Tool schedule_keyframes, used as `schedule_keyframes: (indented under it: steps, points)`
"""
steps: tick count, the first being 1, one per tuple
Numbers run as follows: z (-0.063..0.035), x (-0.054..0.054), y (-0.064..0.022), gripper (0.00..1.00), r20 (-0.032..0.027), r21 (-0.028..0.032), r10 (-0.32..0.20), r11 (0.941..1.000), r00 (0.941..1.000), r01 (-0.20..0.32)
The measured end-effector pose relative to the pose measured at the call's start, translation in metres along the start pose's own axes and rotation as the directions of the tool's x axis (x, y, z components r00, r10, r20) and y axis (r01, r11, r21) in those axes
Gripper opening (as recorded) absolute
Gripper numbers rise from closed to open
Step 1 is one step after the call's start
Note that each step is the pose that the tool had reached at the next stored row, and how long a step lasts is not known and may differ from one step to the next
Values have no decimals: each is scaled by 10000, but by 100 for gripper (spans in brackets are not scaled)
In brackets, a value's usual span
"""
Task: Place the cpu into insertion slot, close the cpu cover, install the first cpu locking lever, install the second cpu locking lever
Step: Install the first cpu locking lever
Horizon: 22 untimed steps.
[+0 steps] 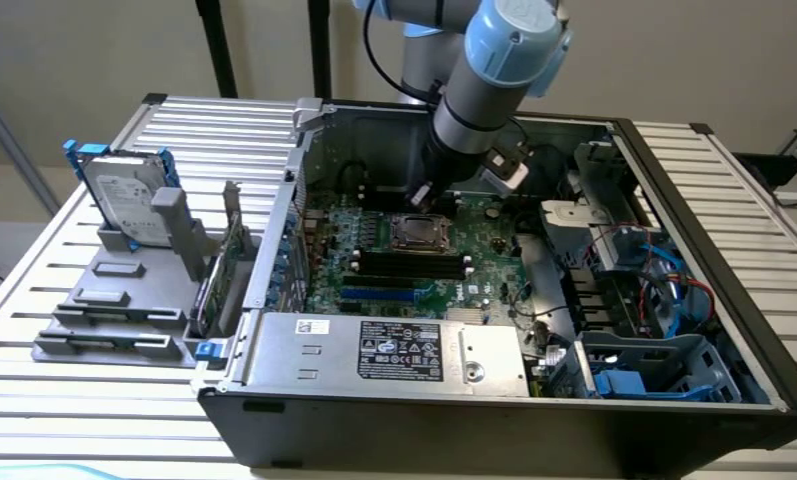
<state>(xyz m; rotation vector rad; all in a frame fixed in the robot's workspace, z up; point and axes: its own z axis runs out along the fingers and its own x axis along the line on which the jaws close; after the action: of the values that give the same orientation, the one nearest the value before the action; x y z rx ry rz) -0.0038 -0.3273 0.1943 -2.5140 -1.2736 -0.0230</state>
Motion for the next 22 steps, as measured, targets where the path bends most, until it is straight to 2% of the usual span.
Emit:
schedule_keyframes:
  steps: [16, 18, 22]
  points:
    - [6, 39, 59, 11, 96, 63, -351, 9994, 9993, 350]
    - [6, 42, 66, 11, 84, 79, -375, 9993, 9993, 374]
    - [2, 38, 84, 11, 4, 136, -388, 9992, 9992, 388]
